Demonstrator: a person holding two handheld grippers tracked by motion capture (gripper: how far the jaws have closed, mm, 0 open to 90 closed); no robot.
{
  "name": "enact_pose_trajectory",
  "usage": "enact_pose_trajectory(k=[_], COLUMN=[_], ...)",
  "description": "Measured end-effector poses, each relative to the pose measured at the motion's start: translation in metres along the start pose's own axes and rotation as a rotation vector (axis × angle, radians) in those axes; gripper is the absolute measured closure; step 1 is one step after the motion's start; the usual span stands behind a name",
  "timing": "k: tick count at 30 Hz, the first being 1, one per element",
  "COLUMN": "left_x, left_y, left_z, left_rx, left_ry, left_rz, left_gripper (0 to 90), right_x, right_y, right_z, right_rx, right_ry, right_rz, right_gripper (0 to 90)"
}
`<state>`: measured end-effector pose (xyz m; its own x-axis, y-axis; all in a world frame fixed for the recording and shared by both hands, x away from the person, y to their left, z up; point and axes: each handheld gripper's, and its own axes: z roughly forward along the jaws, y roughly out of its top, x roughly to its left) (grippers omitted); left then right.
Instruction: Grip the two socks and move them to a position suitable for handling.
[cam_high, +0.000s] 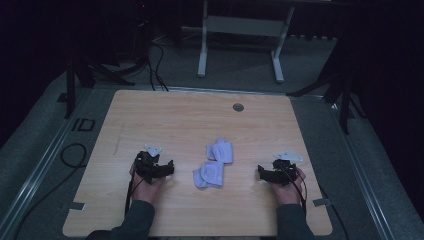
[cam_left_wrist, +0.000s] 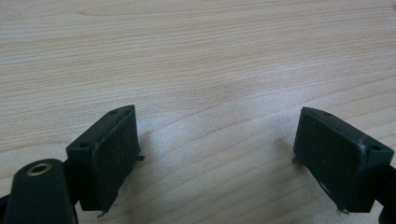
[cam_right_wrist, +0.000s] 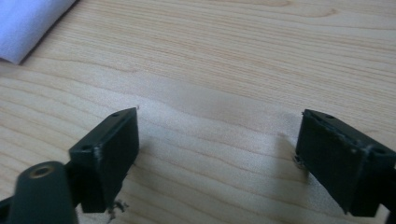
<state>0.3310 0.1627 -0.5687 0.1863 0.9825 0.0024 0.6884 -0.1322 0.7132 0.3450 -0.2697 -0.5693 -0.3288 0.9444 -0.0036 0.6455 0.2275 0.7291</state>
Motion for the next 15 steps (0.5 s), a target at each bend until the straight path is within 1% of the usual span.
enact_pose_trajectory(k=[6,7,8,10,12,13,15], left_x=[0.0,0.0,0.0,0.0,0.0,0.0,0.0], left_y=[0.0,0.0,0.0,0.0,0.0,0.0,0.0], left_z=[0.0,0.0,0.0,0.0,0.0,0.0,0.0], left_rx=[0.0,0.0,0.0,0.0,0.0,0.0,0.0], left_ry=[0.0,0.0,0.0,0.0,0.0,0.0,0.0], left_rz=[0.0,0.0,0.0,0.0,0.0,0.0,0.0], left_gripper=[13.9,13.9,13.9,13.9,13.9,13.9,14.0], right_x=[0.0006,0.0014,0.002,0.0027,0.003,0.003,0.0033], right_y=[-0.0012,-0.0009,-0.0006,-0.0004,0.0002,0.0002,0.0005], right_z=[-0.0017,-0.0026,-0.0034,-0.0037,-0.0047,-0.0047,-0.0064], right_rx=[-0.004,-0.001,0.001,0.002,0.007,0.007,0.01], right_ry=[0.001,0.003,0.005,0.003,0.001,0.001,0.001], right_rz=[0.0,0.0,-0.002,-0.001,0.0,0.0,0.0], right_gripper=[16.6,20.4,22.3,23.0,26.3,26.3,34.0])
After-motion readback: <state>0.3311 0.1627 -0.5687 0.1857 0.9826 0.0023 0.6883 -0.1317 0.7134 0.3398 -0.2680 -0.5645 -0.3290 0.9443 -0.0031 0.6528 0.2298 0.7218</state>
